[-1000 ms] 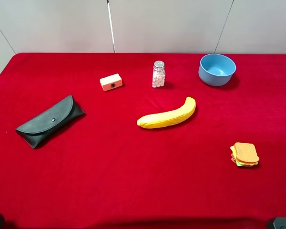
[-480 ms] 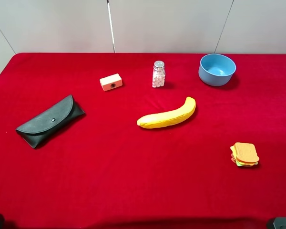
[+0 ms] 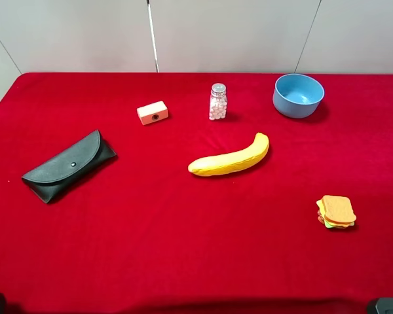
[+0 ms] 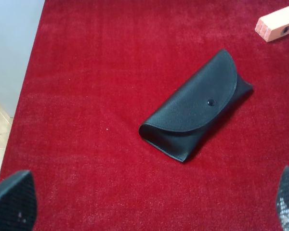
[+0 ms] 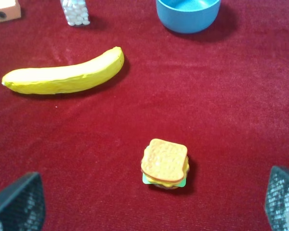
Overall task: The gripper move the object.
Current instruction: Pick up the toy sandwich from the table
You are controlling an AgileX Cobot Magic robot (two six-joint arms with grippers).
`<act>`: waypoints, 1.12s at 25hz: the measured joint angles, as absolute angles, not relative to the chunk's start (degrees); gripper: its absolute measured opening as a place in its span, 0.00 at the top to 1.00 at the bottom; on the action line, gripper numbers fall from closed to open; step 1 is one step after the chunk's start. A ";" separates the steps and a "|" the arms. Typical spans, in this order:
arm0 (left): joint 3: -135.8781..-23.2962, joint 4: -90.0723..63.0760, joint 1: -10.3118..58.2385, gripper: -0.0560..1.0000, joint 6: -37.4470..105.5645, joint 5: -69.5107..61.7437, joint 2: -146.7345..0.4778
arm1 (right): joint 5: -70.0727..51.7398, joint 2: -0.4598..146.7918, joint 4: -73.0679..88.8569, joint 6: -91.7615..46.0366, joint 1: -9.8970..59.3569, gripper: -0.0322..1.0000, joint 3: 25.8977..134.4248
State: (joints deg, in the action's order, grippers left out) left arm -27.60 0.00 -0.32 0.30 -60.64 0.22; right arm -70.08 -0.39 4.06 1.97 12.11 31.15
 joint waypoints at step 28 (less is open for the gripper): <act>-27.60 0.00 -0.32 0.01 0.30 -60.64 0.22 | -68.47 -0.39 5.80 2.70 12.11 0.30 31.15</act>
